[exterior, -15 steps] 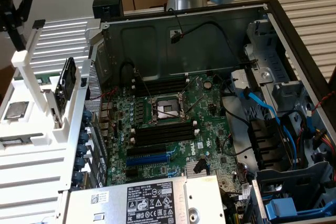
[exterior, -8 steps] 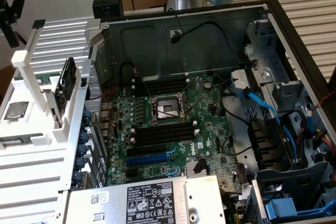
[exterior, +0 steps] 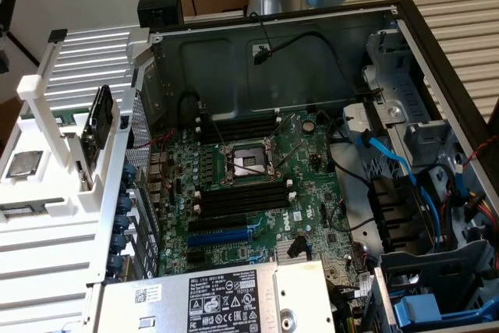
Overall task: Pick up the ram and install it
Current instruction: 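Reach for the ram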
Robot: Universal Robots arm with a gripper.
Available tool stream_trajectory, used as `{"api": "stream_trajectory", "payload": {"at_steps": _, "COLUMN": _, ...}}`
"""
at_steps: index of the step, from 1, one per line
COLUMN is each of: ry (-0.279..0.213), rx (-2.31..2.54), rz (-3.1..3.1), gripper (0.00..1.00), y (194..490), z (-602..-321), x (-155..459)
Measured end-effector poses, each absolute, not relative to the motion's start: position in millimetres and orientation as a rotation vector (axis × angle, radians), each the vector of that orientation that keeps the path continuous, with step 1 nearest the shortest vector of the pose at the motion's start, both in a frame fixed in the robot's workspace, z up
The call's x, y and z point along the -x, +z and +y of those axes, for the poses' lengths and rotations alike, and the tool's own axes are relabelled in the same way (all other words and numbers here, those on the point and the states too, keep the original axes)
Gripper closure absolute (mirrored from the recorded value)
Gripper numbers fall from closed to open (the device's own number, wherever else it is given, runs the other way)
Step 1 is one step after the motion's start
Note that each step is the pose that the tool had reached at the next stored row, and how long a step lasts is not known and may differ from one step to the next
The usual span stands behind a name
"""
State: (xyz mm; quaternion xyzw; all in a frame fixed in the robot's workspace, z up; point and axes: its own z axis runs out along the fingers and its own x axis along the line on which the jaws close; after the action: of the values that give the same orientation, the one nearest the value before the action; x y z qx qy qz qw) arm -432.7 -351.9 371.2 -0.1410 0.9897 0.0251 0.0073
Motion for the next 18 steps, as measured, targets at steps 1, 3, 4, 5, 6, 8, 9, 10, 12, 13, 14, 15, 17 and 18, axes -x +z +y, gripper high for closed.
{"api": "stream_trajectory", "payload": {"at_steps": 1, "ry": 0.078, "rx": 0.442, "rz": 3.095, "gripper": 0.90, "y": 371.2, "z": -351.9, "x": 436.4}}
{"api": "stream_trajectory", "payload": {"at_steps": 3, "ry": 0.078, "rx": 0.444, "rz": 3.094, "gripper": 0.90, "y": 371.1, "z": -351.9, "x": 442.9}}
{"api": "stream_trajectory", "payload": {"at_steps": 4, "ry": 0.079, "rx": 0.444, "rz": 3.094, "gripper": 0.90, "y": 371.1, "z": -351.9, "x": 443.5}}
{"api": "stream_trajectory", "payload": {"at_steps": 5, "ry": 0.079, "rx": 0.444, "rz": 3.094, "gripper": 0.90, "y": 371.1, "z": -351.9, "x": 443.5}}
{"api": "stream_trajectory", "payload": {"at_steps": 6, "ry": 0.079, "rx": 0.444, "rz": 3.094, "gripper": 0.90, "y": 371.1, "z": -351.9, "x": 443.5}}
{"api": "stream_trajectory", "payload": {"at_steps": 8, "ry": 0.079, "rx": 0.444, "rz": 3.094, "gripper": 0.90, "y": 371.1, "z": -351.9, "x": 443.5}}
{"api": "stream_trajectory", "payload": {"at_steps": 9, "ry": 0.079, "rx": 0.444, "rz": 3.094, "gripper": 0.90, "y": 371.1, "z": -351.9, "x": 443.6}}
{"api": "stream_trajectory", "payload": {"at_steps": 10, "ry": 0.077, "rx": 0.445, "rz": 3.094, "gripper": 0.90, "y": 371.1, "z": -351.9, "x": 443.9}}
{"api": "stream_trajectory", "payload": {"at_steps": 12, "ry": 0.075, "rx": 0.483, "rz": 3.090, "gripper": 0.90, "y": 371.1, "z": -351.9, "x": 444.1}}
{"api": "stream_trajectory", "payload": {"at_steps": 13, "ry": 0.075, "rx": 0.511, "rz": 3.086, "gripper": 0.90, "y": 371.0, "z": -351.9, "x": 444.1}}
{"api": "stream_trajectory", "payload": {"at_steps": 14, "ry": 0.075, "rx": 0.540, "rz": 3.081, "gripper": 0.90, "y": 371.0, "z": -351.8, "x": 444.1}}
{"api": "stream_trajectory", "payload": {"at_steps": 15, "ry": 0.075, "rx": 0.569, "rz": 3.076, "gripper": 0.90, "y": 371.0, "z": -351.8, "x": 444.1}}
{"api": "stream_trajectory", "payload": {"at_steps": 17, "ry": 0.075, "rx": 0.624, "rz": 3.067, "gripper": 0.90, "y": 371.0, "z": -351.9, "x": 444.1}}
{"api": "stream_trajectory", "payload": {"at_steps": 18, "ry": 0.075, "rx": 0.651, "rz": 3.061, "gripper": 0.90, "y": 371.0, "z": -351.9, "x": 444.1}}
